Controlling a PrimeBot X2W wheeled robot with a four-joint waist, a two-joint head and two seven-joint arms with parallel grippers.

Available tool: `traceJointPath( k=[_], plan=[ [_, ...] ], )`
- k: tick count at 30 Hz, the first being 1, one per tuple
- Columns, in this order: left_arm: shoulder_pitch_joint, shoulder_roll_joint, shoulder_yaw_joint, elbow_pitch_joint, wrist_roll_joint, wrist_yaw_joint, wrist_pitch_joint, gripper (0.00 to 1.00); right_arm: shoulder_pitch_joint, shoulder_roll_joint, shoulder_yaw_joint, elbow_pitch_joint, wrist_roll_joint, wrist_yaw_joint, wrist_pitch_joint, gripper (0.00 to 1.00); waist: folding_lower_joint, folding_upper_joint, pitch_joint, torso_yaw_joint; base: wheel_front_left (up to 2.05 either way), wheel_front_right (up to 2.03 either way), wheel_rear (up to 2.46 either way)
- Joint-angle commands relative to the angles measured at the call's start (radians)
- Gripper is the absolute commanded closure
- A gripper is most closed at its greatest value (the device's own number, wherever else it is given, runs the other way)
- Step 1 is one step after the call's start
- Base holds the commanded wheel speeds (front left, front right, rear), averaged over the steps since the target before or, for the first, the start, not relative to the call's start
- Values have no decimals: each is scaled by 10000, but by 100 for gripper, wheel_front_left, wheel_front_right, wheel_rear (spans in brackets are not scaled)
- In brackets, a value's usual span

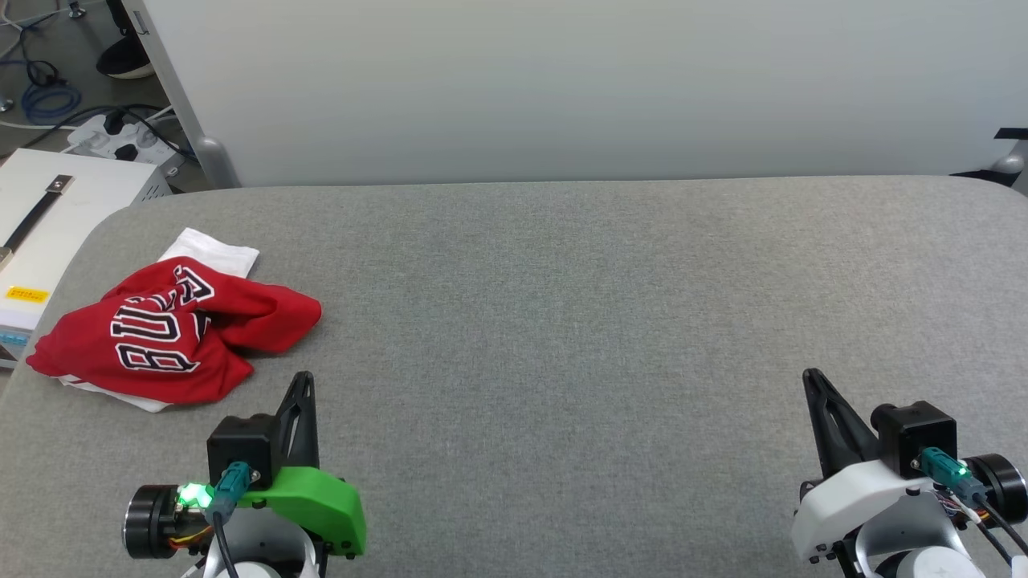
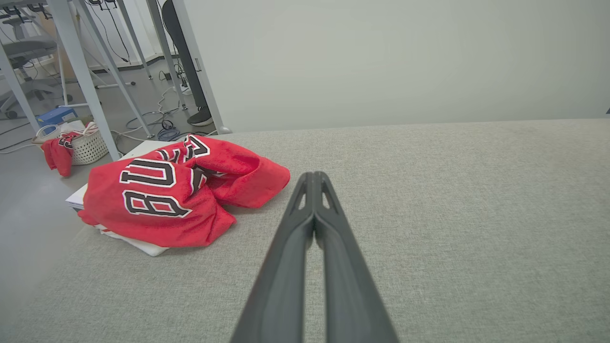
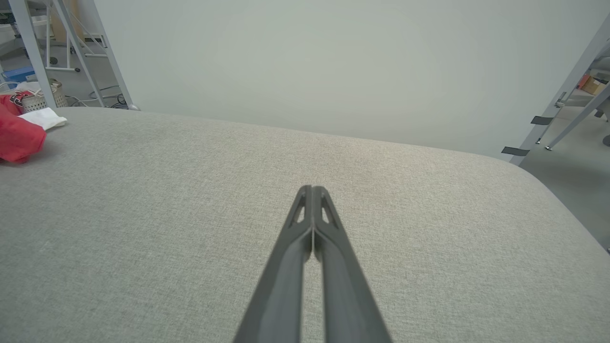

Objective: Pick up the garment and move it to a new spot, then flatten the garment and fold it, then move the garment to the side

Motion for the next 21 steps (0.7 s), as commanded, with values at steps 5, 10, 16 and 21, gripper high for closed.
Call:
traceJointPath(
  k=[5, 10, 16, 21],
  plan=[
    [-183, -49, -7, -14, 95, 39, -7, 100, -165, -10, 3, -35, -97, -7, 24, 100, 0, 0, 0, 0, 0, 0, 0],
    [-183, -49, -7, -14, 95, 39, -7, 100, -165, -10, 3, -35, -97, -7, 24, 100, 0, 0, 0, 0, 0, 0, 0],
    [-183, -49, -7, -14, 95, 39, -7, 100, -165, -10, 3, -35, -97, -7, 24, 100, 0, 0, 0, 0, 0, 0, 0],
    [-183, -49, -7, -14, 95, 39, -7, 100, -165, -10, 3, -35, -97, -7, 24, 100, 0, 0, 0, 0, 0, 0, 0]
  ],
)
